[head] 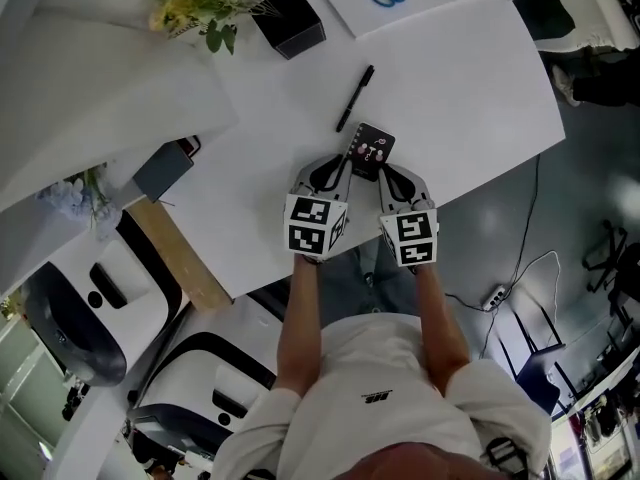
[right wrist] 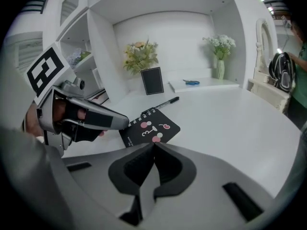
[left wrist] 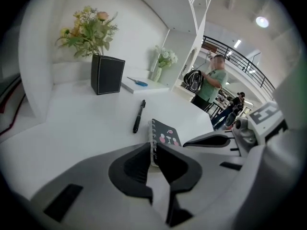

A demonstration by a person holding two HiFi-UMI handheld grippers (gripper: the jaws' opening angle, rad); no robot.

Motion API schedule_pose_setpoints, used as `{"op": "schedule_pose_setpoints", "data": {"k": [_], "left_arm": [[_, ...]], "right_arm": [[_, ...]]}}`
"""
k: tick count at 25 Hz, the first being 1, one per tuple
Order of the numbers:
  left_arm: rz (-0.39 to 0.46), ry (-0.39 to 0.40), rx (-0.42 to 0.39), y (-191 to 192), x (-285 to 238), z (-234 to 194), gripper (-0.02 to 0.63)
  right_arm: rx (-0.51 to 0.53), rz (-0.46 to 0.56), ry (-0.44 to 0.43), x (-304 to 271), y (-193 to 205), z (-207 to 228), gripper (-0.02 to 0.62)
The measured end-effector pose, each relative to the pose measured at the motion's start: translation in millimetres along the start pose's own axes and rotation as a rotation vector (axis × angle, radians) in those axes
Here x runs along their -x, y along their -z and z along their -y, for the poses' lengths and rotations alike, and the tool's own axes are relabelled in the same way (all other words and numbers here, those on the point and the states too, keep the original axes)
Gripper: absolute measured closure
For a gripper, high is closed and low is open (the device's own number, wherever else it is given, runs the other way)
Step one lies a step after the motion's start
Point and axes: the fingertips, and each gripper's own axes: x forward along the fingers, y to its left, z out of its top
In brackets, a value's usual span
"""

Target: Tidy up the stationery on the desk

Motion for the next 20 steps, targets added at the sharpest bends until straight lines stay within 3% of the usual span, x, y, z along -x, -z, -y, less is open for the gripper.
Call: {"op": "schedule_pose_setpoints", "data": {"k": [12,20], "left_arm": [[0.117,-0.097,0.148,28,78,-56,0.606],[0.179,-0.163,0.205,44,119,-89,0.606]], "right_arm": [[0.112,0.003,-0.160,-26,-13,-99,0.598],[0.174,-0.001,-0.225,-38,-19,-148,0.598]]}}
